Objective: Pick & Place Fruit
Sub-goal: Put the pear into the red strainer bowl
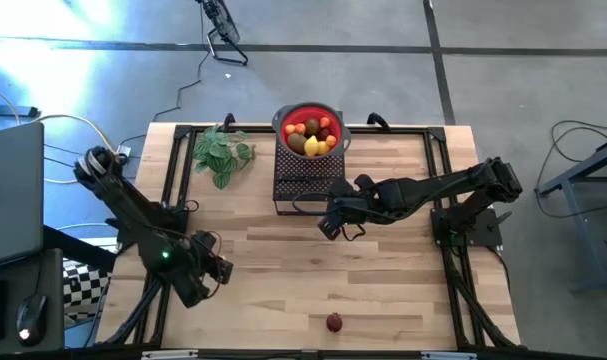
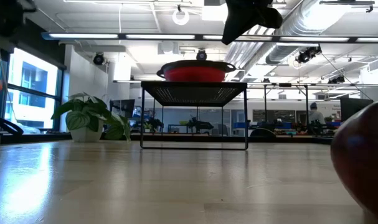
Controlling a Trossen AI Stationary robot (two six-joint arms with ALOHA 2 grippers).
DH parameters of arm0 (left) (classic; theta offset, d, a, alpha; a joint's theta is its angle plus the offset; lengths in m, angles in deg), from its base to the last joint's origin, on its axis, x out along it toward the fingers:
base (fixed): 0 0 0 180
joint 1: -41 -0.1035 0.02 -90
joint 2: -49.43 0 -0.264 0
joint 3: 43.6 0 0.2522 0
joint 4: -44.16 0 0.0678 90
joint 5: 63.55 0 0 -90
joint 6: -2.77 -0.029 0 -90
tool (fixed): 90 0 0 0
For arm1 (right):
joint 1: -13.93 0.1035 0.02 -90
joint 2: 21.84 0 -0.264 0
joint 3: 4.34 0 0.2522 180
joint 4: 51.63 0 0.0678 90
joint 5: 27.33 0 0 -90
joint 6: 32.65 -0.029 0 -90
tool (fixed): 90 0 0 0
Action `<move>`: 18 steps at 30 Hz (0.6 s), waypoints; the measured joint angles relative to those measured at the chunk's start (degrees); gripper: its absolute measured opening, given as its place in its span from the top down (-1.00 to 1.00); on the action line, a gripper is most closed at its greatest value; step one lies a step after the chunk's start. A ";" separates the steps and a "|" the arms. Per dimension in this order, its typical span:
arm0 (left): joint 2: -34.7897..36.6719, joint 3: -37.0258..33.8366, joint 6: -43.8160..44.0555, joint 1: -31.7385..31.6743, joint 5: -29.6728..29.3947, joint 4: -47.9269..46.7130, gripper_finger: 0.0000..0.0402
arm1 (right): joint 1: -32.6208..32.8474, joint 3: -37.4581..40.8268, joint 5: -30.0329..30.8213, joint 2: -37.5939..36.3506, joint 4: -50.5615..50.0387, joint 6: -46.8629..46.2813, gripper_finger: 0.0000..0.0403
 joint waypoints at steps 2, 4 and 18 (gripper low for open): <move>2.31 0.00 -1.25 0.00 -1.59 0.05 0.29 | 0.00 0.00 -0.50 0.00 -0.02 0.35 0.98; 4.37 0.00 -2.52 -0.02 -3.16 0.38 0.29 | 0.00 0.00 -0.96 0.00 -0.02 1.15 0.98; 15.39 0.00 -16.77 0.00 -24.89 13.66 0.29 | 0.00 0.00 -2.08 0.00 -0.54 6.98 0.98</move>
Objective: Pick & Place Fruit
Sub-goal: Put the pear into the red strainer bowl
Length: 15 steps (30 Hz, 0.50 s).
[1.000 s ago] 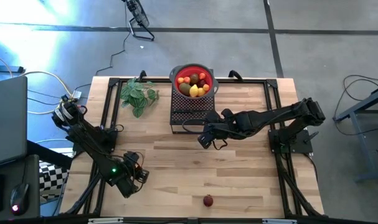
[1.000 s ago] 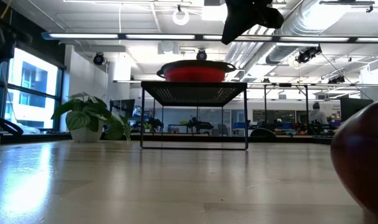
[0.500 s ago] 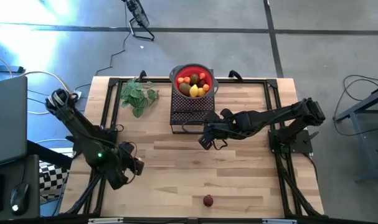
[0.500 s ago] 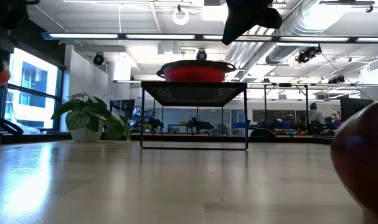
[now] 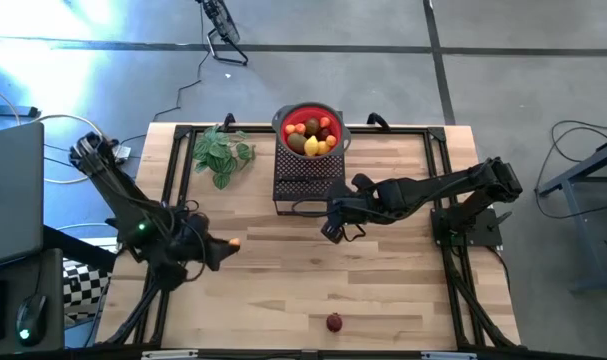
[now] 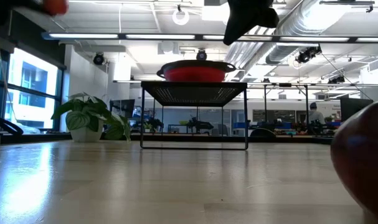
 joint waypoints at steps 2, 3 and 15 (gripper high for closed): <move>1.19 0.00 -4.32 0.00 -4.39 3.64 0.29 | 0.00 0.00 -0.78 0.00 -0.13 0.76 0.98; 1.85 0.00 -6.69 0.00 -6.55 5.31 0.29 | 0.00 0.00 -0.93 0.00 -0.38 0.97 0.98; 6.56 0.00 -43.62 -14.00 -5.83 24.45 0.29 | 0.00 0.00 1.96 -0.88 -6.73 2.16 0.98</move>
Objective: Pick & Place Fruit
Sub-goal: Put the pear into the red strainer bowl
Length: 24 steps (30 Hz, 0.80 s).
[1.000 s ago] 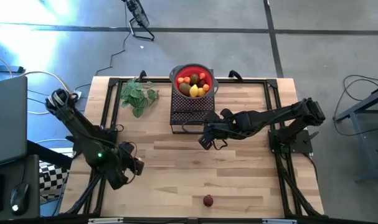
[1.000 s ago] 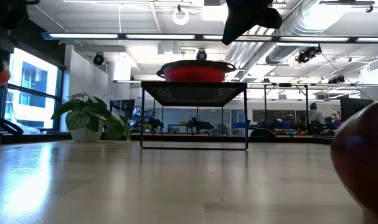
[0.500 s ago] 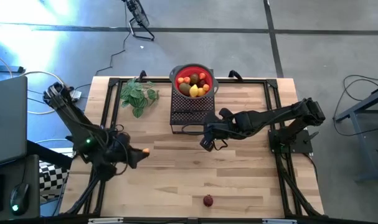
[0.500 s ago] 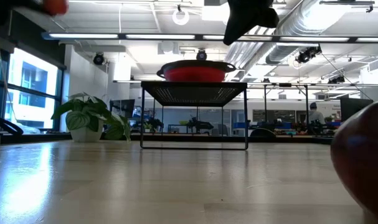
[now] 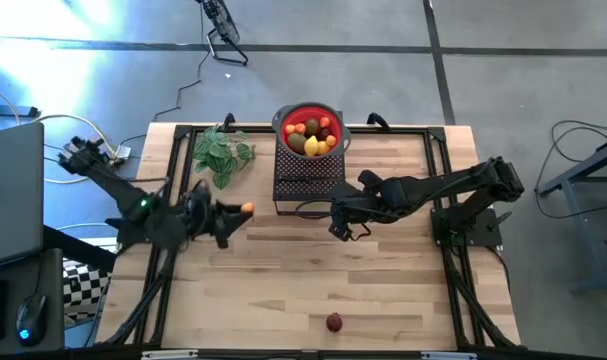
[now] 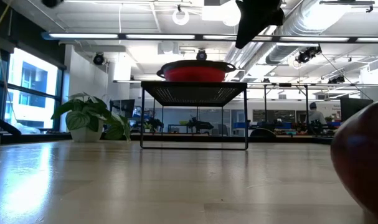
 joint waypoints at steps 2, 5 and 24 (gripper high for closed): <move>0.50 0.00 -3.45 -4.12 3.34 1.47 0.29 | -0.22 0.06 0.47 -0.94 -1.14 -0.44 0.98; 1.00 0.00 -7.39 -10.47 9.33 2.77 0.29 | -0.68 -0.02 0.96 -2.53 -1.95 -1.04 0.98; -0.13 0.54 -23.19 -49.25 51.24 13.05 0.29 | -4.62 -0.02 7.12 -9.50 -6.24 -8.51 0.98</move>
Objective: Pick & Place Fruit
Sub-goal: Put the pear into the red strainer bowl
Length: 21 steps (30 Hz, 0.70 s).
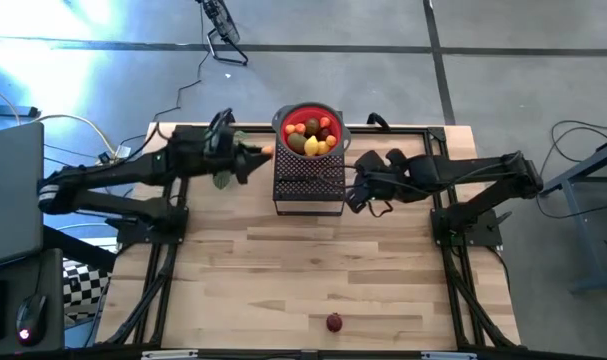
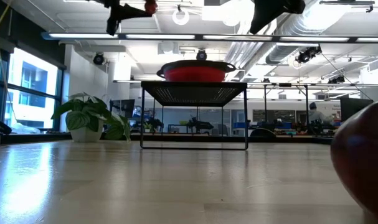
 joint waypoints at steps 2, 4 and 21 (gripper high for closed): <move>-1.54 1.27 -0.49 -2.80 3.27 -0.41 0.29 | -0.22 0.00 0.21 0.03 -0.06 -0.84 0.98; -3.56 2.59 -2.04 -5.08 6.78 -0.51 0.29 | -0.21 0.00 0.24 0.04 -0.24 -1.68 0.98; -29.55 29.21 -20.48 -19.05 17.32 -17.21 0.29 | 1.45 0.00 1.61 0.04 -2.49 -12.97 0.98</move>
